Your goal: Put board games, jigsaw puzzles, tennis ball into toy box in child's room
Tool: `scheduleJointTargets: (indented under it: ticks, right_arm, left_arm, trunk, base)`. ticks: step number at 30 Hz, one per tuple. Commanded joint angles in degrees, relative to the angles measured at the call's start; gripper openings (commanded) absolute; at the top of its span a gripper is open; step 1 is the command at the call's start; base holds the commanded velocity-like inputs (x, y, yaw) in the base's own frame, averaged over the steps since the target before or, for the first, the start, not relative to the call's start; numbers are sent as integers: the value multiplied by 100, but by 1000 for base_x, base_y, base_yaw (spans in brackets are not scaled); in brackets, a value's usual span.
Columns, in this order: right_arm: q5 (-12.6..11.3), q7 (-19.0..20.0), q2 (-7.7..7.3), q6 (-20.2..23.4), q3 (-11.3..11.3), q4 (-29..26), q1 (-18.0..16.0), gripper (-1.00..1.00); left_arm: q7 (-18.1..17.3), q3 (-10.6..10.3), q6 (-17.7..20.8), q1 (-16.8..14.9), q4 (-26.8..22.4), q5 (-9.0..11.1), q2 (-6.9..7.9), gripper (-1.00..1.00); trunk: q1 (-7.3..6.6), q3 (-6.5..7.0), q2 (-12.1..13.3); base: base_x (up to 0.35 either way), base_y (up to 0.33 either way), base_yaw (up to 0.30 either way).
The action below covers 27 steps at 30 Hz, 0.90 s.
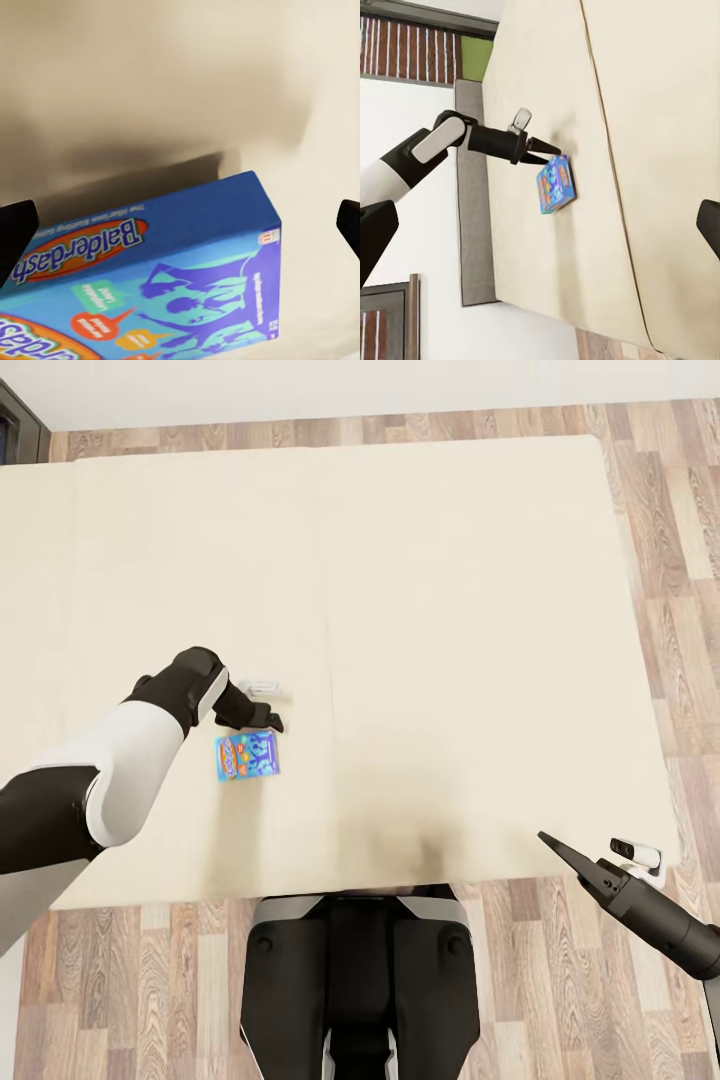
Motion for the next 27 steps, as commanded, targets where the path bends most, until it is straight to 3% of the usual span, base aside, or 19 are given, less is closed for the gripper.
scheduleJointTargets:
  ticks: [1, 27]
  right_arm:
    - [-18, 6, -1, 44, -2, -1, -1, 100]
    - [-18, 9, -1, 50, -2, -1, -1, 100]
  left_arm:
    - [-45, 24, 17, 9, -6, -63, 0, 100]
    - [-20, 24, -9, 172, -6, -64, -9, 100]
  trunk:
    - [4, -5, -9]
    - [4, 34, -9]
  base:
    - [0, 0, 0]
    - [0, 0, 0]
